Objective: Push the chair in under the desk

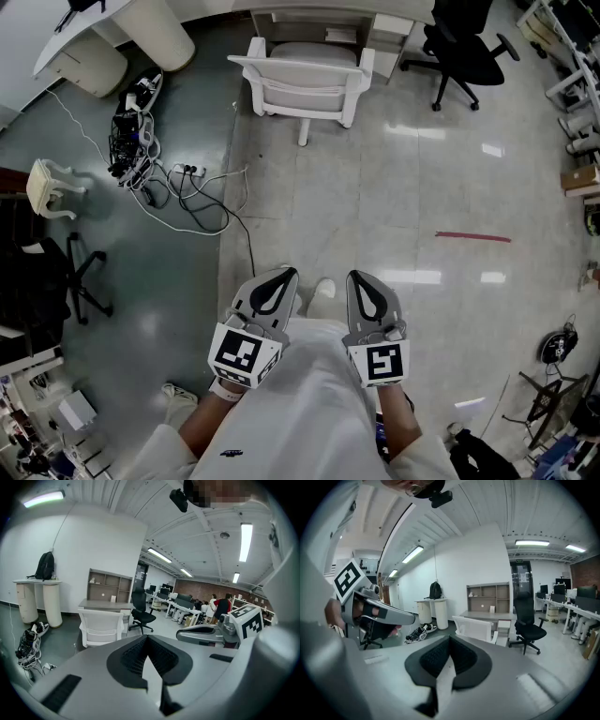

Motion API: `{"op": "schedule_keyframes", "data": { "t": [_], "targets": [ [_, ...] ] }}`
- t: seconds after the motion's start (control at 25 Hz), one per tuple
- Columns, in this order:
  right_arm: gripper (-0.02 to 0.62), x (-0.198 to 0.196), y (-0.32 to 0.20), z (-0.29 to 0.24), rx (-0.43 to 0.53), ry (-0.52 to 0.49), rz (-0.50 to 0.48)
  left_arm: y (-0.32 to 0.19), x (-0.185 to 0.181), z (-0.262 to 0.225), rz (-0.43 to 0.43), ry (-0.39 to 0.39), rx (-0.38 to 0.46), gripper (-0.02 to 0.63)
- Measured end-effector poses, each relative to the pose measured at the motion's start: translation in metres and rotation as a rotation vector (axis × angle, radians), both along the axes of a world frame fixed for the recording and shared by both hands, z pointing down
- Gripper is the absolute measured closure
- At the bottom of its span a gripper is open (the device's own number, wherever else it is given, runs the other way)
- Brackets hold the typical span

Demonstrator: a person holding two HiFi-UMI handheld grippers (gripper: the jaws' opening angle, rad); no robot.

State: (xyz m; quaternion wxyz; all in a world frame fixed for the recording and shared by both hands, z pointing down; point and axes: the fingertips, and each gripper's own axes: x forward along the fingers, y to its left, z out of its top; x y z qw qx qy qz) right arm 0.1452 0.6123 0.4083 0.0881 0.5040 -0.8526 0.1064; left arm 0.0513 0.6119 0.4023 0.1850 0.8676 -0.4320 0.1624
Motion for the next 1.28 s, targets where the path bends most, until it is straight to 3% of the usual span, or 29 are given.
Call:
{"op": "schedule_keyframes", "data": {
  "t": [0.12,0.32,0.44,0.52,0.56,0.64,0.68,0.92,1.12,1.28],
  "targets": [
    [0.583,-0.012,0.003,-0.021,0.044,-0.015,-0.033,0.002,-0.013,-0.011,-0.047,0.027,0.026,0.6],
    [0.583,-0.032,0.003,-0.031,0.013,0.006,-0.045,-0.002,-0.04,-0.036,-0.089,0.064,0.078,0.6],
    [0.581,-0.054,-0.004,-0.035,-0.003,-0.029,-0.102,-0.003,-0.058,-0.041,-0.114,0.089,0.084,0.6],
    [0.484,-0.065,-0.007,-0.034,-0.01,-0.04,-0.134,-0.005,-0.065,-0.04,-0.114,0.1,0.084,0.6],
    [0.482,-0.068,-0.007,-0.035,-0.003,-0.028,-0.135,-0.005,-0.067,-0.039,-0.111,0.101,0.084,0.6],
    [0.578,-0.075,-0.005,-0.037,0.029,0.004,-0.131,-0.007,-0.073,-0.041,-0.101,0.102,0.091,0.6],
    [0.584,-0.079,-0.004,-0.038,0.041,0.012,-0.136,-0.01,-0.077,-0.043,-0.098,0.104,0.097,0.6],
    [0.585,-0.107,0.003,-0.031,-0.036,-0.007,-0.151,-0.015,-0.112,-0.043,-0.11,0.145,0.101,0.6],
    [0.586,-0.14,-0.007,-0.041,0.017,0.05,-0.182,-0.023,-0.146,-0.041,-0.085,0.157,0.093,0.6],
    [0.586,-0.148,-0.02,-0.041,0.019,0.084,-0.12,-0.028,-0.159,-0.03,-0.051,0.141,0.066,0.6]
  ]
}}
